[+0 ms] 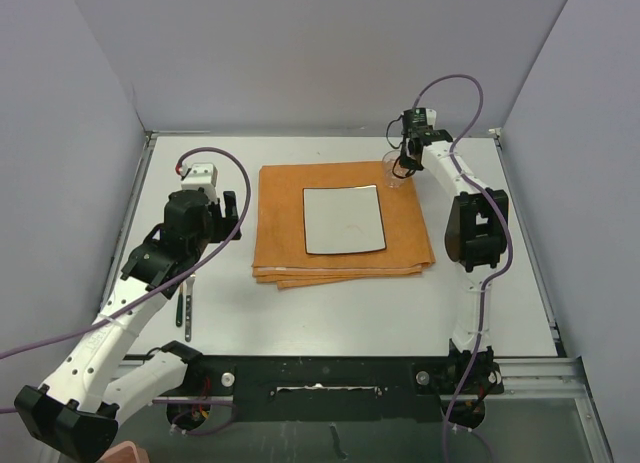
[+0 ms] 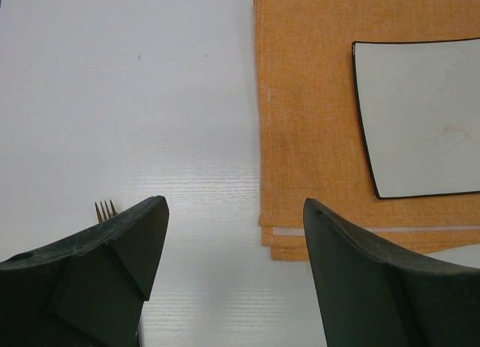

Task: Set the dinner table for one person
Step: Place the cup on the napkin.

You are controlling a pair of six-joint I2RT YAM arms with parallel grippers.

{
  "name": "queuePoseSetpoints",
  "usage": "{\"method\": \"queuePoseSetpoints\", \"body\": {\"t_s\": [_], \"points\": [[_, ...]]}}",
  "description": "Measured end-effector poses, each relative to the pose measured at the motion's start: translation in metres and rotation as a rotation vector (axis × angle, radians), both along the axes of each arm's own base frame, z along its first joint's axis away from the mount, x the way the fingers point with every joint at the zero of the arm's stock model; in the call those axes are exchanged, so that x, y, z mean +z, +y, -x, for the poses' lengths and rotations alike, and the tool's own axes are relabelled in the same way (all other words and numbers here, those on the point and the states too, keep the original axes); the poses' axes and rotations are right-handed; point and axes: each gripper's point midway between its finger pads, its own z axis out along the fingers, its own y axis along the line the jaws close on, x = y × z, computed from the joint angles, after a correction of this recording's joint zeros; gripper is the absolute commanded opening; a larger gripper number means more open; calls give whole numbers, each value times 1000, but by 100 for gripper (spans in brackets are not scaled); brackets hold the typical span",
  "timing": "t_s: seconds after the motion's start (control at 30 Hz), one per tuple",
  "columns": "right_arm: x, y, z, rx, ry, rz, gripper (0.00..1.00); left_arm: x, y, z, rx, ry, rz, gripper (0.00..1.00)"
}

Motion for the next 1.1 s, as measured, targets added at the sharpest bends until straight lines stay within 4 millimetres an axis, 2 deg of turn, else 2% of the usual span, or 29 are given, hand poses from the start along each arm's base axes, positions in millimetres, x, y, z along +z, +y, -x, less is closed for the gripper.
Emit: {"method": "queuePoseSetpoints", "body": {"t_s": [0.93,1.1], "points": [[9,5,-11,6,-39,-25,0,0,0,1,0,-1,5,71],[18,8,-15,9,-63,-36,0,0,0,1,-1,0,4,71]]}}
